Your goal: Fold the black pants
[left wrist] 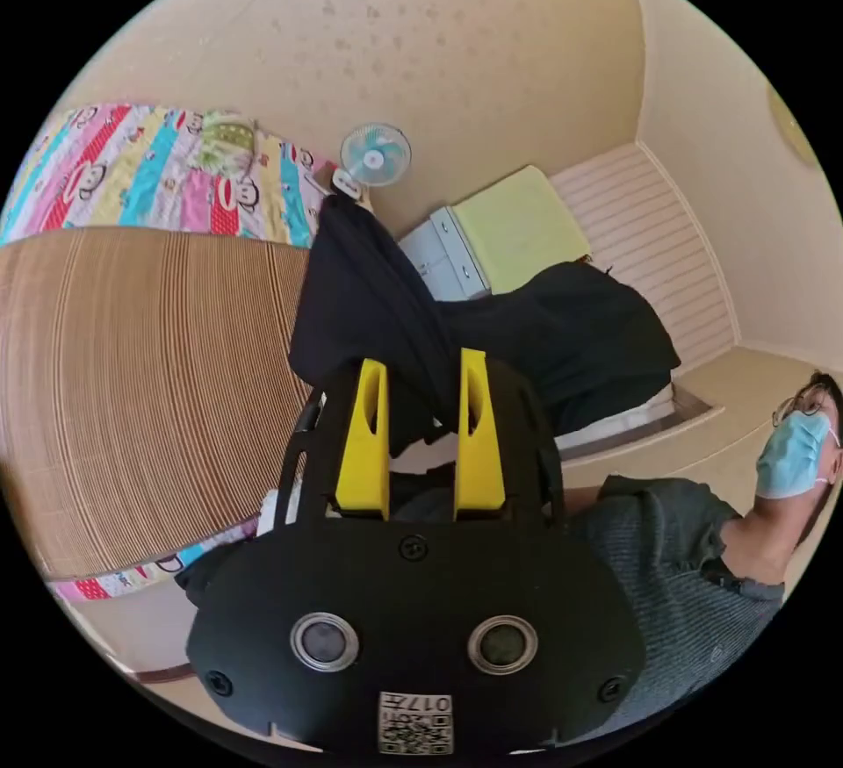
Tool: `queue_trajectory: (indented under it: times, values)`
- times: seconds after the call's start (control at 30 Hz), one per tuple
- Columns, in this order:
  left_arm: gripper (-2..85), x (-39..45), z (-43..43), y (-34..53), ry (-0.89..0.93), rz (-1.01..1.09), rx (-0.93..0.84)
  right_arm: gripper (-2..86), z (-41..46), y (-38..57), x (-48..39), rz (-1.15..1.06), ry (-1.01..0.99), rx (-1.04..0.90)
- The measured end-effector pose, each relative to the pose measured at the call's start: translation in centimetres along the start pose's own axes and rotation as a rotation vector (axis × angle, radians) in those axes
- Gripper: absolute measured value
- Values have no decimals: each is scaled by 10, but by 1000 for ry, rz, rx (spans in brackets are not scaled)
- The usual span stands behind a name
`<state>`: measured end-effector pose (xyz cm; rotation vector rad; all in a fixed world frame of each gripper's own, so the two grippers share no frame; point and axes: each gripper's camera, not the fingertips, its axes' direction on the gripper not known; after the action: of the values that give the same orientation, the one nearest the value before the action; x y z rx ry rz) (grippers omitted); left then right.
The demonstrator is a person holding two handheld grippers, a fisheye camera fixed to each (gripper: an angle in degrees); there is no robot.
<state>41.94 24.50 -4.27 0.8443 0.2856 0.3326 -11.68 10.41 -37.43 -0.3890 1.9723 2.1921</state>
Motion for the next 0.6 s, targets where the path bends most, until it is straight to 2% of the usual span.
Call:
queue_trajectory:
  times: [0.07,0.2,0.23,0.27,0.37,0.4,0.5,0.57,0.6]
  values:
    - [125,-39,24,4,176,-119,-133,94,8,6,10,36,2,-32]
    - [127,-85,25,11,428,-303,-165,93,0,27,34,136,70,28]
    - [127,-102,22,13,545,-374,-168,93,-8,33,38,139,56,71]
    - [128,-117,17,17,686,-438,-138,93,-13,35,40,135,51,95]
    - [111,-144,-2,34,919,-539,35,97,-29,41,42,116,90,168]
    - [106,-145,-7,37,918,-537,52,99,-32,41,42,120,126,166]
    - [91,-135,-35,38,726,-475,-4,102,-25,45,49,171,220,72]
    - [100,-103,-61,24,450,-321,4,104,-11,52,59,229,261,-27]
    - [102,-91,-66,19,373,-269,6,105,0,59,68,273,293,-96]
